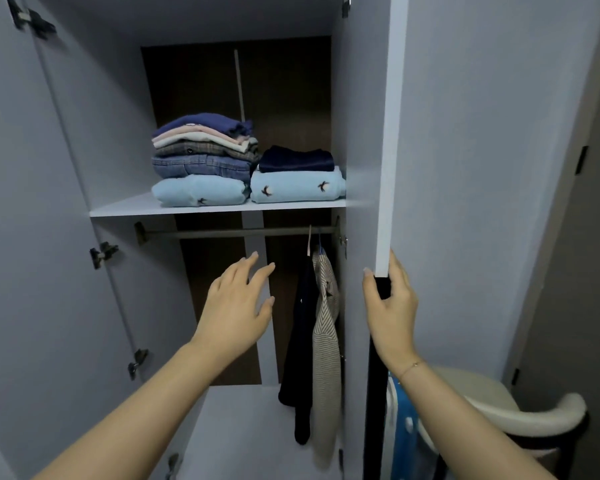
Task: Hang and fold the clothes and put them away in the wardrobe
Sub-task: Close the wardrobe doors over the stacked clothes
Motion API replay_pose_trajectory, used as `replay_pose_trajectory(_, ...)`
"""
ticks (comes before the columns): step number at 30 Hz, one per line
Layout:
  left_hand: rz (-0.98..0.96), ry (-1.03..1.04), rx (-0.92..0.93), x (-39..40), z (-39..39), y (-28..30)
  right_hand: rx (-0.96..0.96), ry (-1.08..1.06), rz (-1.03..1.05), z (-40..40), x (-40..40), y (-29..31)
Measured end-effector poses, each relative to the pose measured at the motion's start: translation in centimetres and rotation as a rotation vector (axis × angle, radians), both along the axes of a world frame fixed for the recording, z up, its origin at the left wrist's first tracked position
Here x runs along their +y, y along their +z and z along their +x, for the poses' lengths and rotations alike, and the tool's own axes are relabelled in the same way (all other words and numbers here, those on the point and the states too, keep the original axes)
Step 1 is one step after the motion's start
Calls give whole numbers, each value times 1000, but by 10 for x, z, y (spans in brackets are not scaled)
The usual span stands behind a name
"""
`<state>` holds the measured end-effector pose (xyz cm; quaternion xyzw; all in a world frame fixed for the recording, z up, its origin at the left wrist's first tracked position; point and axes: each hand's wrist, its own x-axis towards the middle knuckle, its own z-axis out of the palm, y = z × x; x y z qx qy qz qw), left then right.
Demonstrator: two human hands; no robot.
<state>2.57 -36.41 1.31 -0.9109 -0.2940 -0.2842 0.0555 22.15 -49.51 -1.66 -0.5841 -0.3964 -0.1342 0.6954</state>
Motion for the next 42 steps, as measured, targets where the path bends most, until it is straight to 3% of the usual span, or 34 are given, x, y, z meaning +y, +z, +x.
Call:
replay_pose_trajectory(11,-30,129,14,29,-60,3,31,45,-36,-77,80,-1)
replay_pose_trajectory(19,-32,280,-2,49,-147,3,-3,-42,-197,-123,151,3)
replay_pose_trajectory(23,-36,384,6,64,-211,2,-198,-73,-483,-148,170,5)
replay_pose_trajectory(28,-46,526,-62,96,-284,8,-631,125,-499,-216,179,19)
replay_pose_trajectory(31,-18,570,-143,121,-316,14,-897,49,-522,-257,193,35)
replay_pose_trajectory(35,-71,568,-289,161,-352,13,-950,32,-597,-293,216,48)
replay_pose_trajectory(42,-550,559,-598,233,-363,-6,-1033,48,-677,-321,241,38)
